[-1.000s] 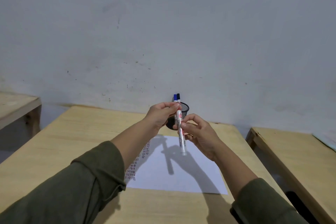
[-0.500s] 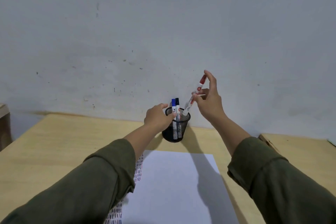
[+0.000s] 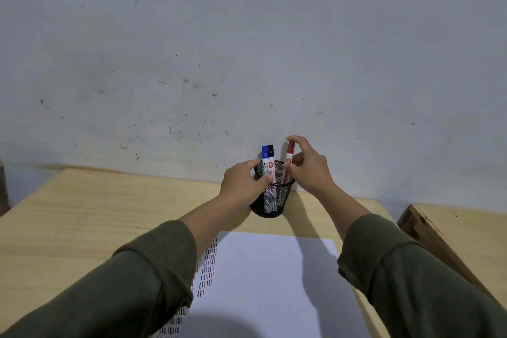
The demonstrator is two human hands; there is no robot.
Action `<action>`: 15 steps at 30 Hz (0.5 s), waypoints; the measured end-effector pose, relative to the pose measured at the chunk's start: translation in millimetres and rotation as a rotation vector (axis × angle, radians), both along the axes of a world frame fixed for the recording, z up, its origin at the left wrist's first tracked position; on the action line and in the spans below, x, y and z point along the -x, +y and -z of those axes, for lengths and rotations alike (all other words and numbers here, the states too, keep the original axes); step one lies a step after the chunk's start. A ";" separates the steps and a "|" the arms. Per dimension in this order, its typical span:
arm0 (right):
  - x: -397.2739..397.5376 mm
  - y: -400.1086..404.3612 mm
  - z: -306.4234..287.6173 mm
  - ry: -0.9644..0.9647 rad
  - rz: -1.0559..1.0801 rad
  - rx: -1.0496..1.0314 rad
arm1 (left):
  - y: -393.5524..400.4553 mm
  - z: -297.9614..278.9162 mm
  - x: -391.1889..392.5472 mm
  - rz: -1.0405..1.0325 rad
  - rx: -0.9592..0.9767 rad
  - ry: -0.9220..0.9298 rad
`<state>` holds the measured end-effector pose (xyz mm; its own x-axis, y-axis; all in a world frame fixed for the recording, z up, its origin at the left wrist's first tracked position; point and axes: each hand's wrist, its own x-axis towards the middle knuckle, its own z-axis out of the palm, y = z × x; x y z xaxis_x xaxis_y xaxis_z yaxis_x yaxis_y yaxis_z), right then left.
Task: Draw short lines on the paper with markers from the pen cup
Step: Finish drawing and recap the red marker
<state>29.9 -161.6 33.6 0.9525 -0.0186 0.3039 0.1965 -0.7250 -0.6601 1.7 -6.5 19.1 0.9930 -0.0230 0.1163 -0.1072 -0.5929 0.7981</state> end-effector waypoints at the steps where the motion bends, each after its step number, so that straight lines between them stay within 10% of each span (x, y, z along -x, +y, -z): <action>1: -1.4 0.7 1.4 0.001 0.002 0.008 | -0.1 0.6 -0.2 -0.006 0.006 0.000; 15: -3.1 5.7 9.6 -0.003 0.059 -0.093 | 0.0 8.9 -3.9 -0.010 0.078 0.003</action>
